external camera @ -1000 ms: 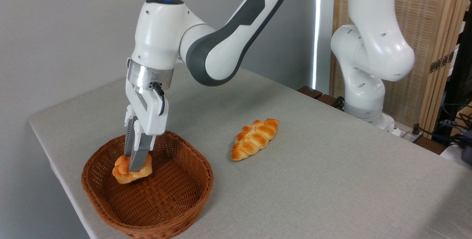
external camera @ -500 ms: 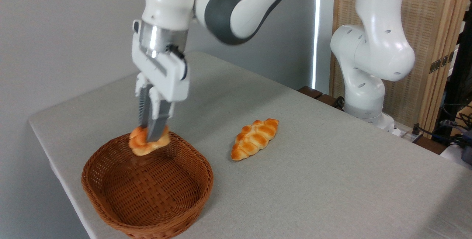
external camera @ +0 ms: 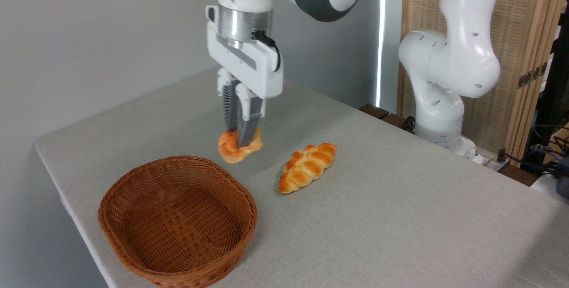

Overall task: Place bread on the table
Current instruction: 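Lift the bun out of the basket and carry it beside the braided roll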

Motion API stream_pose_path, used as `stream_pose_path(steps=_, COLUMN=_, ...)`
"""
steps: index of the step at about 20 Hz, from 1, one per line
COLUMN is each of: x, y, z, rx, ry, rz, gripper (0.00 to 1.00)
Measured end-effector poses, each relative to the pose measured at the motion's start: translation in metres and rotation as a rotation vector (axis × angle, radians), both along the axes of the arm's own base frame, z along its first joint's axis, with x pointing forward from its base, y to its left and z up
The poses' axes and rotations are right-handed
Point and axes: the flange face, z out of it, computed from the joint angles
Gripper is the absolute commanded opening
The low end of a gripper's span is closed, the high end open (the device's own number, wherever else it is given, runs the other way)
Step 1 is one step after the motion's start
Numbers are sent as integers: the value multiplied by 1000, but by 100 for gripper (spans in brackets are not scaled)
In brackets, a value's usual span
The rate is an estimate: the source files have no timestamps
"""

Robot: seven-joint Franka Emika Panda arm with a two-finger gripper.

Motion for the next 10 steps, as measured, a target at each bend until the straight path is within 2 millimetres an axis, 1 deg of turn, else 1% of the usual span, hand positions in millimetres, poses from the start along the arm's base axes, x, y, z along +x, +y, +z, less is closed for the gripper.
stream_pose_path(steps=2, x=-17, y=-10, z=-13, rx=4, ry=23, rz=-29, gripper=37)
stream_pose_path(steps=4, x=-28, y=-22, z=-22, rx=7, ry=39, rz=-60, gripper=37)
stream_pose_path(steps=5, x=-32, y=-29, z=-25, rx=8, ry=46, rz=-75, gripper=38)
stream_pose_path(steps=6, x=-34, y=-34, z=-28, rx=10, ry=52, rz=-88, gripper=43)
stream_pose_path(steps=7, x=-36, y=-38, z=-30, rx=12, ry=56, rz=-97, gripper=45)
stream_pose_path(steps=10, x=-41, y=-50, z=-33, rx=14, ry=62, rz=-126, gripper=45)
